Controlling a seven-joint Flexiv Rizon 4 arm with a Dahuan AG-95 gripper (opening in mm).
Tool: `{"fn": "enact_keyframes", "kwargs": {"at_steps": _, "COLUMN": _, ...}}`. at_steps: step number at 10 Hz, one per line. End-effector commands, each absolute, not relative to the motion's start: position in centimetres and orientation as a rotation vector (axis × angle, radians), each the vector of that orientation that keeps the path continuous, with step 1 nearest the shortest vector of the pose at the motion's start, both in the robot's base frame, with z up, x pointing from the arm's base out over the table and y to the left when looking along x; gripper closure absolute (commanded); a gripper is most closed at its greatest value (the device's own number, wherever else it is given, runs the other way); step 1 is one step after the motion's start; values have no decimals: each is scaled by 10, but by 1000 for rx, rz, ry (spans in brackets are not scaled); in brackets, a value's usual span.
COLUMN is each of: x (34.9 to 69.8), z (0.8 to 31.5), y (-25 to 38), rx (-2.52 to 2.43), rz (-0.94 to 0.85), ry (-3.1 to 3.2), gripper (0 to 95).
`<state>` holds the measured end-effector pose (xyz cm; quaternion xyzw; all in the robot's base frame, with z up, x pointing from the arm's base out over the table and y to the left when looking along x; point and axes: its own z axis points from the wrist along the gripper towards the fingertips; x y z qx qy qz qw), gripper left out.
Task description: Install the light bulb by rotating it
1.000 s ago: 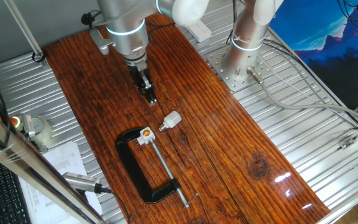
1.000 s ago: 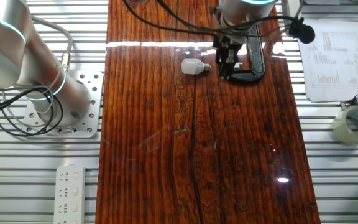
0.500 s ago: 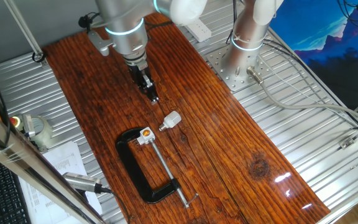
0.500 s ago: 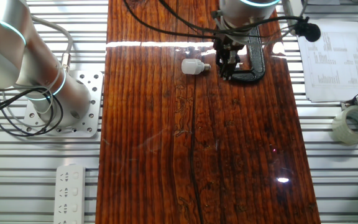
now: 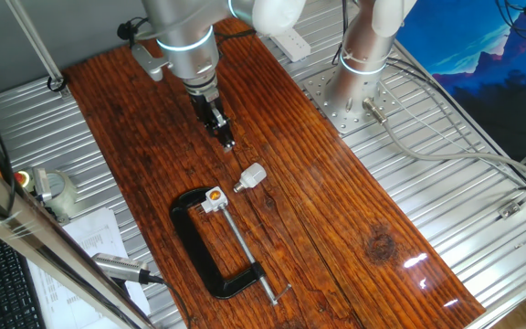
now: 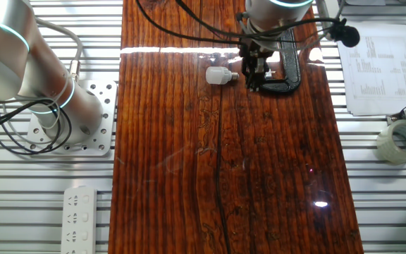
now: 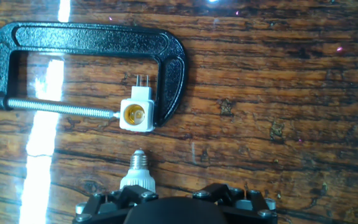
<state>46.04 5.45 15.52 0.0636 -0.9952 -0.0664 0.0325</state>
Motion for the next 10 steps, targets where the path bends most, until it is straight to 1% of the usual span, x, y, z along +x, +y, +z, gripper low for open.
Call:
{"fn": "enact_keyframes", "kwargs": {"at_steps": 1, "x": 460, "z": 155, "y": 54, "rx": 189, "rz": -198, "ry": -3065, "gripper": 380}}
{"fn": "enact_keyframes", "kwargs": {"at_steps": 3, "x": 460, "z": 155, "y": 54, "rx": 184, "rz": -195, "ry": -3057, "gripper": 380}}
{"fn": "enact_keyframes", "kwargs": {"at_steps": 4, "x": 460, "z": 155, "y": 54, "rx": 212, "rz": -229, "ry": -3056, "gripper": 380}}
{"fn": "enact_keyframes", "kwargs": {"at_steps": 5, "x": 460, "z": 155, "y": 54, "rx": 223, "rz": -240, "ry": -3050, "gripper": 190}}
{"fn": "enact_keyframes", "kwargs": {"at_steps": 10, "x": 461, "z": 153, "y": 53, "rx": 317, "rz": -211, "ry": -2978, "gripper": 190}}
